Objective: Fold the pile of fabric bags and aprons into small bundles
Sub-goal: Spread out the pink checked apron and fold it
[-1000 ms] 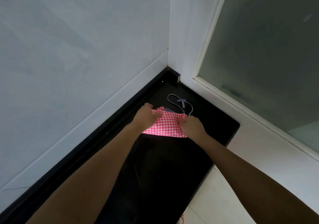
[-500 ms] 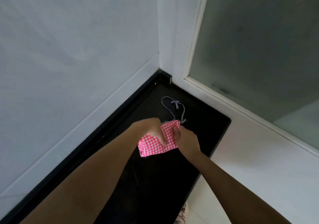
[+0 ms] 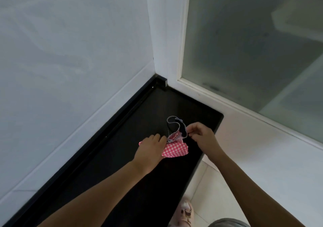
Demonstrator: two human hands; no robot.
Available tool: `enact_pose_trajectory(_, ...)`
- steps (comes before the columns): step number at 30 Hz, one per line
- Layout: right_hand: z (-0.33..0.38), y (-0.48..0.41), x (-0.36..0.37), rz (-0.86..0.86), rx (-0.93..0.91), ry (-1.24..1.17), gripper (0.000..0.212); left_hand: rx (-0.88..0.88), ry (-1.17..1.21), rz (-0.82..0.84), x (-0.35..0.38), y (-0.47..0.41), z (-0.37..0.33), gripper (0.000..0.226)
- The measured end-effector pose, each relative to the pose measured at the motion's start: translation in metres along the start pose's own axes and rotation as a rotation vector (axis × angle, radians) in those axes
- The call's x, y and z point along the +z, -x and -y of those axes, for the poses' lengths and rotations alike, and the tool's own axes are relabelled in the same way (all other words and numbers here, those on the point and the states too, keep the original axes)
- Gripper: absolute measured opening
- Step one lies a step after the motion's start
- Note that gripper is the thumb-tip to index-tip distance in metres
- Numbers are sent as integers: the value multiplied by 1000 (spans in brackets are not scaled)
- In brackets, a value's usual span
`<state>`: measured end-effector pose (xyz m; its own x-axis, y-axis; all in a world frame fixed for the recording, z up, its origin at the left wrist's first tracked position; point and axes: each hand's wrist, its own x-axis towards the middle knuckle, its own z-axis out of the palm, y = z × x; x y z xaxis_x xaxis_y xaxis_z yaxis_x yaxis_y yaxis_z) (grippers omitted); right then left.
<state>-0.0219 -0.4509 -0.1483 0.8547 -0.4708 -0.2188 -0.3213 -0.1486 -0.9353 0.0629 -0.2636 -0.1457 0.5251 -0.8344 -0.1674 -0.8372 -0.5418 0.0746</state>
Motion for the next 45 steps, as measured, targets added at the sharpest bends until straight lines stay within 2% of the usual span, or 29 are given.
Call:
enact_pose_trajectory(2, 4, 2, 1, 140, -61, 160, 39, 0, 15, -49, 2, 8, -5, 49)
enact_pose_trajectory(4, 0, 2, 5, 323, -47, 299, 41, -5, 34, -3, 1, 13, -9, 48)
enact_pose_trajectory(6, -5, 0, 7, 416, -43, 355, 42, -9, 33, -2, 5, 15, -9, 50)
enact_pose_trajectory(9, -4, -4, 7, 432, -89, 442, 40, -15, 40, 2, 6, 20, -10, 53)
enact_pose_trajectory(13, -2, -9, 6, 496, -27, 568, 38, -65, 25, 4, 10, 28, -9, 53)
enact_pose_trajectory(18, 10, -25, -7, 551, -157, 1020, 24, -64, 26, 54, 12, 27, -3, 58)
enact_pose_trajectory(21, 30, -35, -25, 517, -244, 986, 23, -16, 22, 68, 14, 27, 0, 59)
enact_pose_trajectory(25, 70, -23, -34, 504, -328, 840, 31, -47, 104, 81, 11, 21, -2, 61)
enact_pose_trajectory(27, 78, -8, -27, 561, -297, 713, 26, -99, 199, 127, 2, 15, -3, 58)
enact_pose_trajectory(29, 78, 8, -15, 601, -279, 644, 20, -119, 326, 190, -9, 9, -4, 47)
enact_pose_trajectory(32, 68, 26, 2, 607, -477, 747, 25, -117, 584, 187, -34, 0, -9, 30)
enact_pose_trajectory(35, 63, 41, 11, 539, -629, 779, 39, -161, 708, 171, -62, -11, 0, 31)
enact_pose_trajectory(37, 61, 45, 8, 459, -693, 831, 56, -228, 972, 256, -79, -10, 14, 33)
enact_pose_trajectory(38, 60, 45, 2, 416, -731, 840, 55, -250, 1142, 296, -86, -8, 20, 33)
enact_pose_trajectory(39, 59, 44, -4, 372, -784, 839, 49, -245, 1274, 319, -91, -5, 26, 37)
enact_pose_trajectory(41, 61, 43, -17, 302, -902, 856, 38, -188, 1417, 344, -95, 2, 34, 57)
enact_pose_trajectory(43, 65, 38, -27, 324, -985, 864, 33, -90, 1478, 410, -98, 7, 37, 82)
enact_pose_trajectory(45, 71, 34, -35, 320, -1060, 886, 30, 6, 1472, 482, -104, 11, 34, 93)
